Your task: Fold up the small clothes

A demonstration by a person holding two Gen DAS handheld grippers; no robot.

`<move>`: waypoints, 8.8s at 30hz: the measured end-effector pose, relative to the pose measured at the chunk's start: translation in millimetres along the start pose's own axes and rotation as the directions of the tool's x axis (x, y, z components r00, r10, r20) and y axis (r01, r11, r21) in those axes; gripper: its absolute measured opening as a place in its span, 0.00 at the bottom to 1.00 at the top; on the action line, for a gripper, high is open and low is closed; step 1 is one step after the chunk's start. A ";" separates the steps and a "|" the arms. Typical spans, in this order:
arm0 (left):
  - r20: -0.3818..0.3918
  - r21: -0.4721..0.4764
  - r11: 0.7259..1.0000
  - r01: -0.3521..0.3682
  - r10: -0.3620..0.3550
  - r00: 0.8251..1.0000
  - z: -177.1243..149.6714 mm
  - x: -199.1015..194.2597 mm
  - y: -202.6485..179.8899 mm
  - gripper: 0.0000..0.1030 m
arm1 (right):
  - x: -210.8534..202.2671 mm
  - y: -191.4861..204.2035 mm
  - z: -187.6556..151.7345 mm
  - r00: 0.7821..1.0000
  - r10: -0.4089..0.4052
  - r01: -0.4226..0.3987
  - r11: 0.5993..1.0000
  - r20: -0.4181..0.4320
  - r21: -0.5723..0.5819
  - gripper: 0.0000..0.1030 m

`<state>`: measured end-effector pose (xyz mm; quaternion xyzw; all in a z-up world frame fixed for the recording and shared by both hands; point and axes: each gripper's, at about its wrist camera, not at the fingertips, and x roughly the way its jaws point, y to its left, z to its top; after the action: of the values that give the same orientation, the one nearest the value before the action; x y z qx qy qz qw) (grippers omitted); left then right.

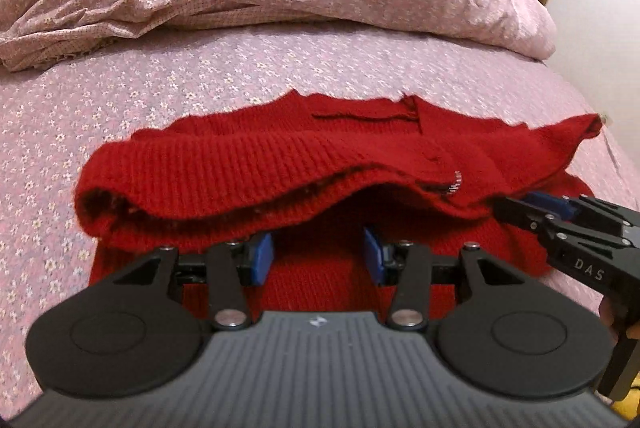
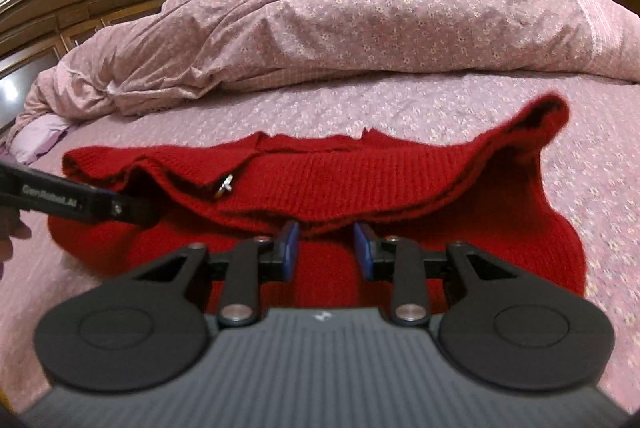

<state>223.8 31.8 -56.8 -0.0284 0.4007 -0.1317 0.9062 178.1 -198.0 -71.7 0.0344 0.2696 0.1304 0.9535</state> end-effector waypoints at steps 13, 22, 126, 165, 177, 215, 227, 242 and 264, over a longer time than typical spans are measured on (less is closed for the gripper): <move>0.025 0.055 0.993 -0.100 0.099 0.995 61.0 73.0 18.0 0.51 | 63.6 -19.7 33.8 0.999 -0.043 0.044 0.998 -0.010 0.045 0.32; 0.022 0.016 0.994 -0.108 0.107 0.994 71.4 92.4 31.4 0.51 | 68.5 -35.4 36.3 0.999 -0.030 0.032 0.987 -0.021 0.159 0.31; -0.040 -0.104 0.990 -0.100 0.097 0.995 -38.1 -28.5 27.5 0.57 | 2.9 -99.7 -56.9 0.957 -0.252 -0.011 0.454 0.140 0.891 0.48; -0.034 -0.229 0.964 -0.133 0.129 0.991 -55.2 -78.5 98.5 0.57 | -27.2 -13.2 54.1 0.950 -0.149 0.018 0.902 0.274 0.430 0.33; -0.019 -0.233 0.966 -0.116 0.115 0.993 -40.7 -76.4 119.2 0.57 | -28.9 31.3 72.1 0.949 -0.110 0.017 0.954 0.297 0.299 0.33; 0.087 -0.466 0.835 0.291 -0.284 0.955 10.5 -38.5 111.2 0.57 | 6.3 126.4 28.8 0.976 0.046 -0.053 0.998 0.213 0.028 0.32; 0.136 -0.528 0.794 0.300 -0.269 0.953 69.5 12.2 95.3 0.57 | -15.8 86.8 22.1 0.955 0.089 -0.150 0.969 0.284 0.198 0.32; 0.054 -0.441 0.897 0.033 -0.010 0.999 21.9 -7.9 150.5 0.57 | 29.0 168.1 11.2 0.993 0.020 0.002 0.984 0.118 -0.181 0.40; 0.105 -0.366 0.930 0.005 0.036 0.994 -52.7 -60.8 139.8 0.57 | -36.6 160.3 86.2 0.984 0.165 -0.163 0.986 0.072 -0.024 0.51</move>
<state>176.1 185.2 -70.8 -0.2007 0.3678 -0.0458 0.9068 156.2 -52.9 42.1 0.0526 0.2294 0.2095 0.9491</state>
